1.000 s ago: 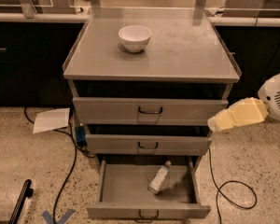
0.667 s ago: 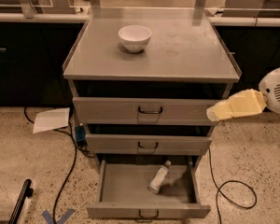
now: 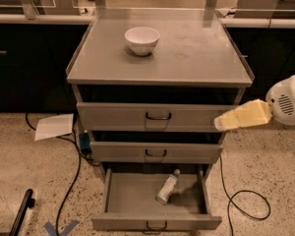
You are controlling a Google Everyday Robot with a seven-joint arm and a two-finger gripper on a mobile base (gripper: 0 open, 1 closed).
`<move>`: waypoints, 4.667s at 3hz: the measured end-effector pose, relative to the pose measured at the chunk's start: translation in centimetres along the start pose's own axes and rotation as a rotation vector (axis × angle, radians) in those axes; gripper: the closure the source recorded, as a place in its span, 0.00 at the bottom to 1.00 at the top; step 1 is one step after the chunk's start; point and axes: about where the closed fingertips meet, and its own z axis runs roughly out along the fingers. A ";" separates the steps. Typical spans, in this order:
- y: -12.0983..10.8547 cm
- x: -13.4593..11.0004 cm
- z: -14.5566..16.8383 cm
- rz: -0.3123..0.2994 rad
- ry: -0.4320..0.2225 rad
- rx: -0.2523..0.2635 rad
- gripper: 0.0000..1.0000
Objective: Pick blue plastic bottle from bottom drawer and place on counter
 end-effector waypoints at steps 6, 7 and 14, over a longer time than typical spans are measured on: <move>2.0 7.6 19.1 0.308 0.067 -0.176 0.00; 3.3 9.8 20.1 0.359 0.077 -0.166 0.00; 0.8 22.5 47.1 0.583 0.149 -0.053 0.00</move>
Offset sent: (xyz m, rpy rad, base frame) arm 0.0601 0.0413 -0.1986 0.2474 0.1635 -0.1849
